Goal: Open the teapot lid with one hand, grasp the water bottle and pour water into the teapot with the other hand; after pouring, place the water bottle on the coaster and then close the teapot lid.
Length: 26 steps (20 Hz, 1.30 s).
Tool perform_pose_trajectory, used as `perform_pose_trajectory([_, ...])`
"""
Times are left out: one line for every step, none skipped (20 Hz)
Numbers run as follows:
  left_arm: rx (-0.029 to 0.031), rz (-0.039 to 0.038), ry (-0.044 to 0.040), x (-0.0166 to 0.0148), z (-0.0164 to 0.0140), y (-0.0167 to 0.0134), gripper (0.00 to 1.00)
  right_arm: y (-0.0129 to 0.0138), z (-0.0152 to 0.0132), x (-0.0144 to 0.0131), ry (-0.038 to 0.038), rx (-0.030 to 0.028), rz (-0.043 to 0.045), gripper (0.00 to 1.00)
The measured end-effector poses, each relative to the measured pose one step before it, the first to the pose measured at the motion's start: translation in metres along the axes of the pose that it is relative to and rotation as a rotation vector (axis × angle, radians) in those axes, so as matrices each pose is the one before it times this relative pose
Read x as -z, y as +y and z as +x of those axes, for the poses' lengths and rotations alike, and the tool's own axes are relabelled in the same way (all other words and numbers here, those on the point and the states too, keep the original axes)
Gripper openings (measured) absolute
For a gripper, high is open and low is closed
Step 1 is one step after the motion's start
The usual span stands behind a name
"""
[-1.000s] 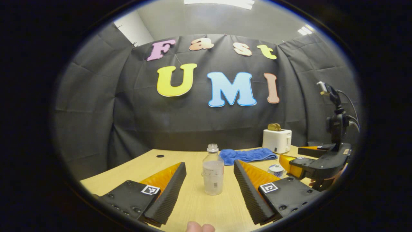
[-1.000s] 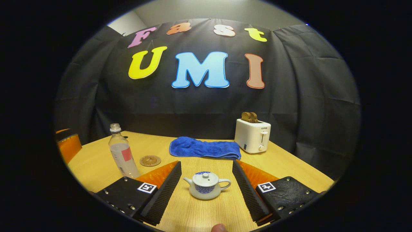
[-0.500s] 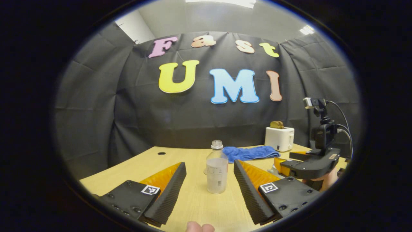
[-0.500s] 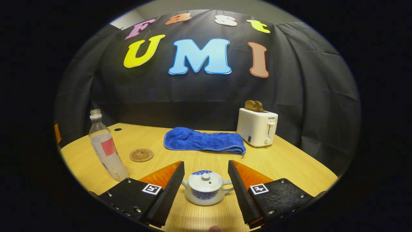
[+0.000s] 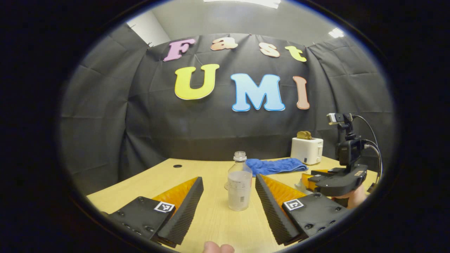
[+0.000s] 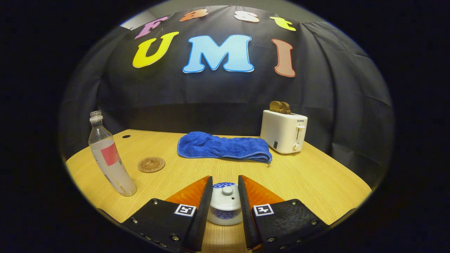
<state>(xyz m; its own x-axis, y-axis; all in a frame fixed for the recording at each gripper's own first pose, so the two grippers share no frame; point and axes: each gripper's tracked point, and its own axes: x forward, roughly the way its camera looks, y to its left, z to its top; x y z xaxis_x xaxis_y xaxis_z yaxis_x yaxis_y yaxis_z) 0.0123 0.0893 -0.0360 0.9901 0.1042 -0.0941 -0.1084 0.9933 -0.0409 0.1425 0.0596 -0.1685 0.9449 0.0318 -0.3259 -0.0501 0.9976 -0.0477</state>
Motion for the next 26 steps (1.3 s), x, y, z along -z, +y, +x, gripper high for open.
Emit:
perform_pose_trajectory([0.00128,0.001,0.00101,-0.00065,0.00004,-0.00025,1.0,0.00047,0.00009,0.00099,0.00033,0.00493,-0.00263,0.45])
perform_pose_trajectory([0.00048,0.00131,-0.00298,-0.00076,-0.00029,-0.00111,1.0,-0.00038,-0.00007,-0.00042,-0.00391,0.00299,0.00008,0.46])
perform_pose_trajectory([0.0005,0.00109,-0.0012,-0.00176,-0.00005,0.00081,1.0,0.00023,0.00006,0.00091,0.00178,0.00232,0.0032,0.46])
perform_pose_trajectory([0.00085,0.00086,-0.00282,-0.00105,-0.00015,-0.00091,1.0,-0.00023,0.00009,-0.00056,-0.00228,0.00278,0.00499,0.46])
perform_pose_trajectory([0.00027,0.00031,-0.00292,-0.00186,-0.00002,0.00037,1.0,-0.00002,0.00026,-0.00048,0.00092,0.00079,-0.00023,0.46])
perform_pose_trajectory([-0.00018,-0.00124,-0.00131,0.00042,-0.00167,-0.00003,1.0,0.00037,0.00047,0.00091,0.0005,0.00002,-0.00501,0.46])
perform_pose_trajectory([0.00165,-0.00172,0.00183,-0.00036,0.00028,0.00026,1.0,0.00068,-0.0003,-0.00033,-0.00155,0.00263,-0.00722,0.45])
perform_pose_trajectory([0.00033,-0.00012,0.00081,0.00096,0.00063,-0.00021,1.0,-0.00159,-0.0043,-0.00291,-0.00415,0.02146,-0.00695,0.46])
perform_pose_trajectory([-0.00008,0.00251,-0.00333,-0.00163,-0.00029,-0.00081,1.0,-0.00516,0.00195,-0.00135,-0.00947,0.01164,0.01127,0.29])
perform_pose_trajectory([-0.0016,0.00284,-0.00439,-0.00122,-0.00132,0.00069,1.0,0.00197,0.00092,0.00214,0.00196,-0.00304,0.00748,0.12])
perform_pose_trajectory([-0.00065,0.00184,-0.0037,-0.00152,-0.00052,0.0008,1.0,0.00168,0.00282,0.00002,0.00079,-0.0075,-0.0013,0.13])
perform_pose_trajectory([-0.00078,-0.00058,-0.00396,-0.00085,0.00008,0.0004,1.0,0.00021,0.0003,0.00014,-0.003,-0.00682,-0.00227,0.13])
perform_pose_trajectory([0.00117,-0.00334,-0.00022,-0.00057,0.00031,0.00041,1.0,-0.00021,-0.00047,0.00056,0.00191,-0.00489,-0.00371,0.13])
perform_pose_trajectory([0.0012,-0.00273,0.0052,0.00292,0.00067,-0.00078,1.0,-0.00025,0.00037,-0.00119,-0.0027,-0.00281,-0.00272,0.13])
perform_pose_trajectory([-0.00006,-0.00011,0.00724,0.00175,0.00038,-0.00053,1.0,0.00245,0.00196,0.00121,-0.002,-0.00389,-0.0076,0.13])
perform_pose_trajectory([0.00095,0.00042,-0.00043,-0.00016,0.00046,-0.00008,1.0,-0.00074,-0.00162,-0.00111,-0.00477,-0.00299,-0.00909,0.13])
perform_pose_trajectory([0.001,0.00015,0.00049,0.00046,0.00006,0.00027,1.0,-0.00053,-0.00008,0.0005,-0.00437,-0.00203,-0.0116,0.06])
perform_pose_trajectory([0.00206,-0.00281,0.00188,0.00144,0.00074,-0.00092,1.0,-0.00018,0.00039,-0.00176,-0.00959,-0.00762,-0.00632,0.06])
perform_pose_trajectory([0.00256,-0.00583,0.00608,0.00254,0.00204,-0.001,1.0,0.00035,-0.00053,-0.00307,-0.01511,-0.01086,0.00483,0.06])
perform_pose_trajectory([0.00219,-0.00655,0.00849,0.00387,0.00156,0.00007,1.0,-0.00116,-0.00101,-0.00483,-0.01935,-0.00275,0.00378,0.06])
perform_pose_trajectory([0.00293,-0.00646,0.00931,0.0037,0.00202,0.00005,1.0,-0.00091,-0.00062,-0.00484,-0.0166,-0.00043,-0.00171,0.06])
perform_pose_trajectory([0.00275,-0.00638,0.00687,0.0028,0.00142,-0.00028,1.0,-0.001,-0.00013,-0.0045,-0.00909,0.00004,-0.00005,0.06])
perform_pose_trajectory([-0.00015,-0.00574,0.00899,0.00312,0.00228,-0.00004,1.0,0.00046,-0.00012,-0.00239,-0.00412,-0.00724,0.00666,0.06])
perform_pose_trajectory([0.00223,-0.0055,0.00978,0.00481,0.00265,0.00007,1.0,-0.0006,-0.00129,-0.00313,-0.00425,-0.0046,0.0106,0.06])
perform_pose_trajectory([0.00232,-0.00495,0.00962,0.00315,0.003,-0.00074,1.0,-0.00166,-0.00176,-0.00409,-0.00788,-0.00292,0.01186,0.06])
perform_pose_trajectory([0.00655,-0.00399,0.01208,0.00453,0.00255,-0.00133,1.0,0.00027,-0.00241,-0.00377,-0.00626,-0.00307,0.00908,0.06])
